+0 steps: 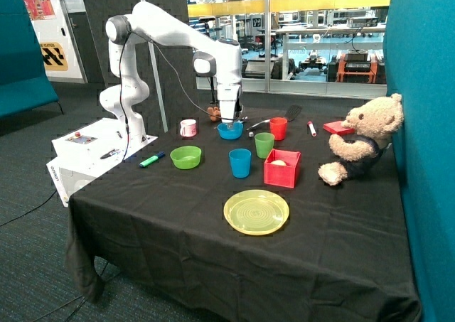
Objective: Match the cups with the appropriate bowls
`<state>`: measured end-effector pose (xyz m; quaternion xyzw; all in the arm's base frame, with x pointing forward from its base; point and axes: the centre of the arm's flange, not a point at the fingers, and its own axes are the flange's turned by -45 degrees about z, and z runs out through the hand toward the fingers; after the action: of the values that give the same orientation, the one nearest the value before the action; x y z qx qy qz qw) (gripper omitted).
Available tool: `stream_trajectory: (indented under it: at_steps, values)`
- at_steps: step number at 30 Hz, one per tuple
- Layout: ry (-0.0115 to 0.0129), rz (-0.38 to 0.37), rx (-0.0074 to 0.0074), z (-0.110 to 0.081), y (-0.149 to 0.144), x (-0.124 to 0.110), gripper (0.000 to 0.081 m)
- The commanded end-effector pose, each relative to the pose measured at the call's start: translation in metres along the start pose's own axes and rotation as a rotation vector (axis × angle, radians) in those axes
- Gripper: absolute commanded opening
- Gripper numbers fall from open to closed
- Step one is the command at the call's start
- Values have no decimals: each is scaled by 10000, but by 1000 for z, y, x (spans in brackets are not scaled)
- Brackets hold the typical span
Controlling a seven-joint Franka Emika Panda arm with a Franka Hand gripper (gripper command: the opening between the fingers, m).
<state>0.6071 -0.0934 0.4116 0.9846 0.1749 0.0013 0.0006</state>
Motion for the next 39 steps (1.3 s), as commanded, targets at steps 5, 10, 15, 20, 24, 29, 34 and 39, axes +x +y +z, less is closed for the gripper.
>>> stream_trajectory:
  at_steps: [5, 10, 15, 20, 24, 29, 34, 39]
  values:
    - [-24, 469, 16, 8, 28, 13, 370]
    - [-24, 593, 16, 21, 30, 16, 364]
    - [-24, 440, 16, 34, 27, 19, 361]
    - [-24, 306, 16, 39, 26, 23, 362]
    - [-24, 301, 16, 39, 29, 27, 365]
    - [-24, 352, 16, 34, 37, 32, 363]
    - [-24, 372, 16, 26, 43, 35, 364]
    - [-24, 452, 16, 19, 51, 35, 366]
